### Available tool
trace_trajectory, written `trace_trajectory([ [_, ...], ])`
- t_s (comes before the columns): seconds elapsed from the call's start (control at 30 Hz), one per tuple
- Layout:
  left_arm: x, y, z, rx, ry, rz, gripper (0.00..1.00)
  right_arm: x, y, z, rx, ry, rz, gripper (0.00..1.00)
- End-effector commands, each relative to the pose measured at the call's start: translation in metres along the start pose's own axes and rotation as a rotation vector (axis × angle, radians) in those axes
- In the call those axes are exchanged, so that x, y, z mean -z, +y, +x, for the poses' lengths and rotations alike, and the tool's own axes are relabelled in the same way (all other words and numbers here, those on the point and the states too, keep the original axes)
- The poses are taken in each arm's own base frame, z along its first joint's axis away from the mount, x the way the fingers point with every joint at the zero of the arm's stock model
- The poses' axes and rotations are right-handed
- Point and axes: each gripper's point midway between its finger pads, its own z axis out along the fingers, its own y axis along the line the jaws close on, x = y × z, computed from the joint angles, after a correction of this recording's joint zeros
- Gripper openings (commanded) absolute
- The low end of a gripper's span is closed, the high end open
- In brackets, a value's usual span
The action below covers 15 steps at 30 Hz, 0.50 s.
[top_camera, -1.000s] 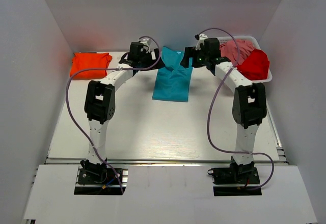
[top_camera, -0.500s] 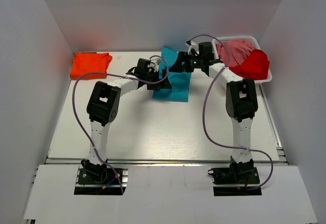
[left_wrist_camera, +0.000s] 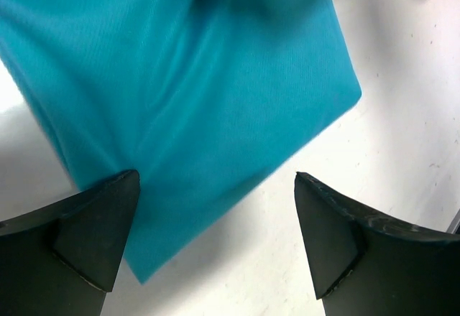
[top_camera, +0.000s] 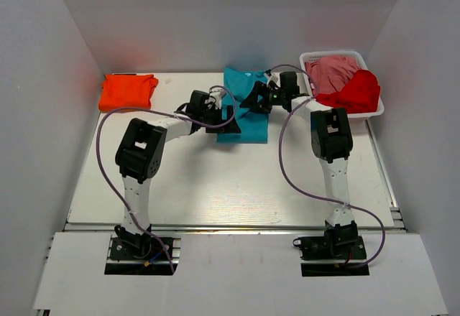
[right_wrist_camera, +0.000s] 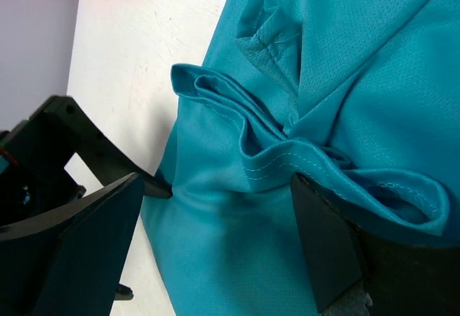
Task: Fold and stack the t-shirts
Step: Fold the folded rectangular tshirt in 1/3 of the way
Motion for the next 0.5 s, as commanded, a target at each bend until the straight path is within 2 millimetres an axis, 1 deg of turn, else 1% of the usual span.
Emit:
trace_trajectory([
  [0.0, 0.015, 0.019, 0.068, 0.087, 0.186, -0.094, 1.00, 0.003, -0.049, 0.035, -0.101, 0.038, 0.101, 0.90],
  [0.07, 0.020, 0.019, 0.075, 0.081, 0.195, -0.096, 1.00, 0.006, -0.046, 0.045, -0.110, 0.051, 0.105, 0.90],
  [0.1, 0.025, 0.016, 0.073, 0.077, 0.187, -0.094, 1.00, 0.007, -0.048, 0.059, -0.106, 0.058, 0.113, 0.90],
  [0.13, 0.028, 0.013, 0.075, 0.078, 0.190, -0.084, 1.00, 0.019, -0.034, 0.058, -0.095, 0.041, 0.115, 0.90],
  [0.17, 0.030, 0.015, 0.083, 0.083, 0.199, -0.087, 1.00, 0.024, -0.035, 0.070, -0.115, 0.049, 0.128, 0.90],
  [0.2, 0.036, 0.009, 0.083, 0.080, 0.194, -0.075, 1.00, 0.034, -0.022, 0.064, -0.082, 0.021, 0.146, 0.90],
  [0.23, 0.039, 0.008, 0.097, 0.083, 0.219, -0.077, 1.00, 0.038, -0.020, 0.067, -0.077, 0.024, 0.154, 0.90],
  [0.27, 0.042, 0.007, 0.099, 0.081, 0.216, -0.075, 1.00, 0.044, -0.017, 0.077, -0.081, 0.043, 0.166, 0.90],
  [0.3, 0.044, 0.003, 0.105, 0.077, 0.224, -0.072, 1.00, 0.050, -0.011, 0.077, -0.070, 0.044, 0.166, 0.90],
  [0.33, 0.051, -0.002, 0.113, 0.073, 0.233, -0.069, 1.00, 0.054, -0.016, 0.103, -0.109, 0.085, 0.180, 0.90],
  [0.37, 0.055, -0.005, 0.115, 0.070, 0.229, -0.055, 1.00, 0.058, -0.008, 0.104, -0.101, 0.081, 0.171, 0.90],
  [0.4, 0.058, -0.012, 0.122, 0.065, 0.242, -0.039, 1.00, 0.058, -0.002, 0.111, -0.098, 0.094, 0.156, 0.90],
  [0.43, 0.066, -0.015, 0.131, 0.078, 0.249, -0.034, 1.00, 0.065, 0.002, 0.128, -0.106, 0.115, 0.153, 0.90],
  [0.47, 0.069, -0.021, 0.137, 0.080, 0.259, -0.028, 1.00, 0.065, 0.004, 0.135, -0.108, 0.126, 0.151, 0.90],
])
